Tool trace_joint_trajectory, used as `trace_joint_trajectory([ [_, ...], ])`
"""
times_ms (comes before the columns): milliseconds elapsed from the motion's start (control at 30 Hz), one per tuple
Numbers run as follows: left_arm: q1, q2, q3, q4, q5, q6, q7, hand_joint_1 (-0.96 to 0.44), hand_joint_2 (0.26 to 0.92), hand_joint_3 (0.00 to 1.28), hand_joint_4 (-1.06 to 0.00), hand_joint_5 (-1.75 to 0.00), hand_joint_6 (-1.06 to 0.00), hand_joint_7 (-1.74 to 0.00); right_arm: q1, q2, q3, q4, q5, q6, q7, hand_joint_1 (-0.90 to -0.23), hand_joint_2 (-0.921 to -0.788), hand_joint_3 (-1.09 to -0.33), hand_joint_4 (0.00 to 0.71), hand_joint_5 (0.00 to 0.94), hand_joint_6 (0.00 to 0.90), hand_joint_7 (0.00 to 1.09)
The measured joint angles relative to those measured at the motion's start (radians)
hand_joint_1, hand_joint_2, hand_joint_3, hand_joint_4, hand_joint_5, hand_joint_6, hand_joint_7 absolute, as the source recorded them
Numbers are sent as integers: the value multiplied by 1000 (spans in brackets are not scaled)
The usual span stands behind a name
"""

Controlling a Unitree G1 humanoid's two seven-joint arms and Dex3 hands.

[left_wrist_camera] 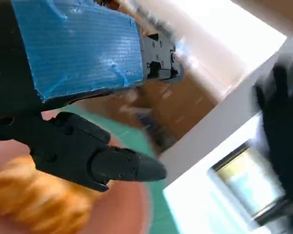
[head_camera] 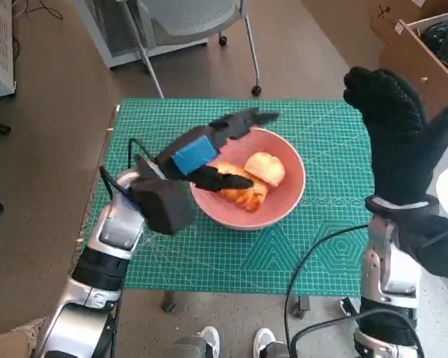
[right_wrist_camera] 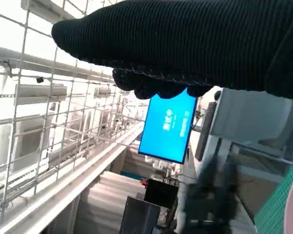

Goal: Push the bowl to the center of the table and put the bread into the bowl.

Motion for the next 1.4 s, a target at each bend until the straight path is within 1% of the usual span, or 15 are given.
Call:
trace_joint_trajectory([
  [67, 12, -17, 31, -24, -48, -3, 5, -805, 921, 624, -21, 0, -9, -339, 0, 1, 1, -4, 0, 0, 0, -637, -921, -698, 242, 1, 6, 569],
  [167, 25, -43, 73, -70, -126, 2, 11, -805, 921, 644, -19, -1, -3, -334, 0, 1, 4, -12, 0, 0, -2, -638, -921, -697, 243, 1, 7, 569],
  [367, 31, -91, 160, -165, -298, 59, 26, -778, 921, 577, -23, -4, 1, -322, -3, 1, 8, -29, 0, 8, -8, -641, -921, -690, 246, 3, 13, 564],
  [433, 31, -102, 181, -195, -338, 79, 37, -767, 921, 558, -30, -8, 1, -344, -5, 0, 8, -34, 0, 13, -9, -644, -921, -688, 248, 3, 19, 561],
  [500, 31, -113, 200, -221, -367, 96, 53, -769, 921, 535, -44, -16, 1, -400, -8, 0, 8, -39, 2, 21, -10, -645, -921, -686, 249, 4, 23, 559],
  [533, 31, -117, 208, -233, -381, 104, 62, -779, 921, 503, -63, -27, 1, -468, -11, 0, 8, -40, 2, 25, -10, -645, -921, -684, 251, 4, 34, 544],
  [633, 31, -127, 229, -262, -411, 134, 79, -784, 921, 432, -102, -51, 1, -583, -22, 0, 8, -45, 5, 36, -10, -645, -921, -680, 251, 2, 51, 524],
  [767, 32, -129, 244, -289, -434, 167, 88, -767, 921, 371, -148, -79, 1, -629, -37, -2, 8, -50, 5, 43, -10, -650, -921, -675, 251, 1, 63, 510],
  [1033, 36, -136, 249, -304, -451, 177, 88, -753, 921, 348, -158, -92, 1, -654, -61, -5, 8, -52, 5, 53, -10, -651, -921, -671, 252, 1, 79, 496],
  [1400, 36, -143, 244, -284, -434, 166, 87, -770, 921, 361, -147, -102, 1, -592, -79, -9, 3, -36, -6, 53, -11, -643, -921, -668, 254, 2, 93, 480],
])
